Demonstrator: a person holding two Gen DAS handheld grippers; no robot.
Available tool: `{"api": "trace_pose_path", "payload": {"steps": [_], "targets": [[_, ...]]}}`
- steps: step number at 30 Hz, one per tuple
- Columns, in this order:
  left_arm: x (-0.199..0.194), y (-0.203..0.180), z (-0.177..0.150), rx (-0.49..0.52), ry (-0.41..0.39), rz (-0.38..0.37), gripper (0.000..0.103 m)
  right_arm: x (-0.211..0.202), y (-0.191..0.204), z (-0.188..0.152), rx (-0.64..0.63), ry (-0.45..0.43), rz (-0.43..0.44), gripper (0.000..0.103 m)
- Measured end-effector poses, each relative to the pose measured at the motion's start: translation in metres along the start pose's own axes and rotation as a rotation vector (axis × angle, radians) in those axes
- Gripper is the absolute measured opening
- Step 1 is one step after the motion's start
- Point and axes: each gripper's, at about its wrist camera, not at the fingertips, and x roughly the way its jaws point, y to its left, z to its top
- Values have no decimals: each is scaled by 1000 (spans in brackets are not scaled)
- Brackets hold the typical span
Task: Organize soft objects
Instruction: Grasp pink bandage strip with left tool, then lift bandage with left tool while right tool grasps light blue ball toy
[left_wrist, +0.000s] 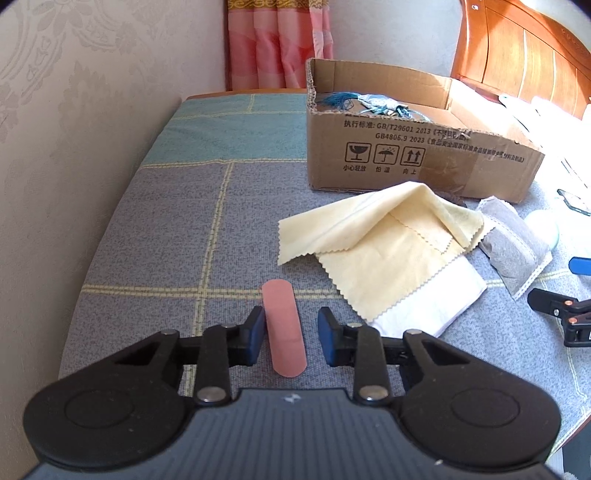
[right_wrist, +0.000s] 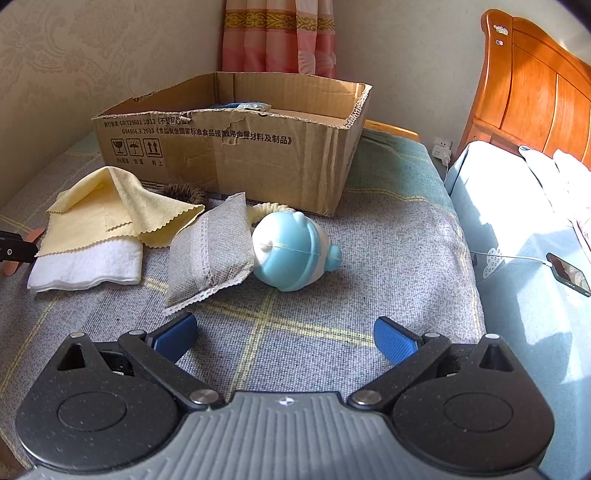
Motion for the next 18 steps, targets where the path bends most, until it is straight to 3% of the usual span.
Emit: {"api": "trace_pose_path", "payload": {"steps": [4, 13, 18], "targets": [[-2, 0, -3, -2, -4, 9, 19, 0, 1, 0, -7, -1, 0, 103], [-3, 4, -2, -1, -4, 28, 17, -18, 2, 9, -56, -72, 6, 102], [-3, 7, -3, -10, 0, 26, 17, -23, -1, 21, -51, -106, 17, 95]]}}
